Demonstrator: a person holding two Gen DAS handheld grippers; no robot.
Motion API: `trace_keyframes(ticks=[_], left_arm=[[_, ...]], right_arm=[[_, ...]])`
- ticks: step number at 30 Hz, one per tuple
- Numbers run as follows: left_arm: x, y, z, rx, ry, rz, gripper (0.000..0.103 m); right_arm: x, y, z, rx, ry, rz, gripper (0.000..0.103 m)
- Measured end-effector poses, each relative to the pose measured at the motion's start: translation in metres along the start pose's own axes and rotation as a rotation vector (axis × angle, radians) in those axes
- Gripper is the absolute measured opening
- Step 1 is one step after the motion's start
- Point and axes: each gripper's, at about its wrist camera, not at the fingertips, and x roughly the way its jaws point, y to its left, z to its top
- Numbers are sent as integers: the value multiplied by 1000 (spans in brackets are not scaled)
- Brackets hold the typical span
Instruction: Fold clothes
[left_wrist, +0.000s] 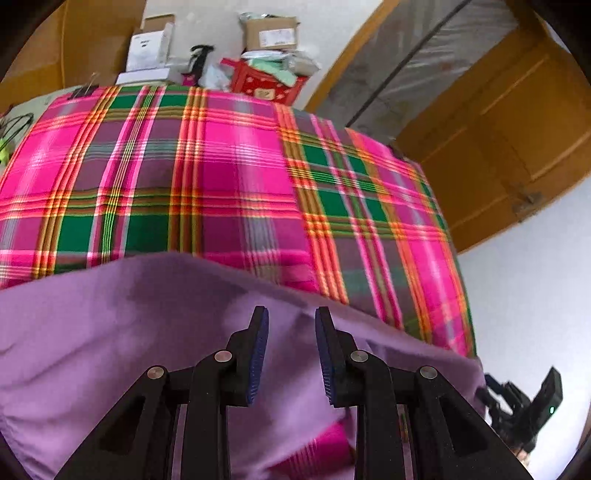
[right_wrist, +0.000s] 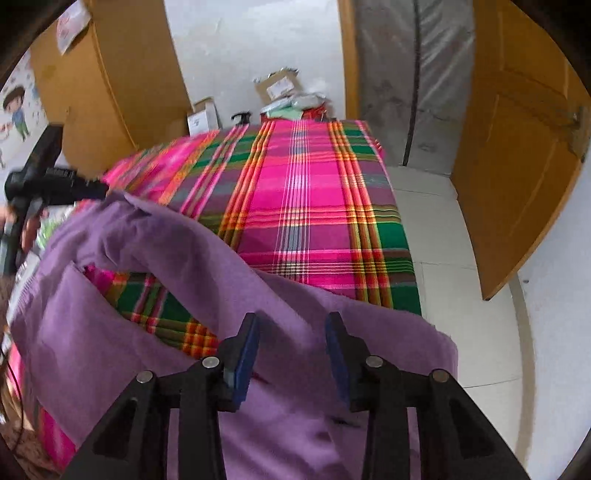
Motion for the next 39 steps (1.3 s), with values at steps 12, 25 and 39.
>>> trace_keyframes(ticks=[12,25,39], left_arm=[[30,11,9,2,14,36,27],[41,24,23,-36,-21,80,27],[43,25,30,-38,-43,96,27]], right_arm=[[7,3,30,-113,-6,-59,4],[50,-14,108,-167,-65,-223,4],[108,-34,136,-113,5,-224,5]])
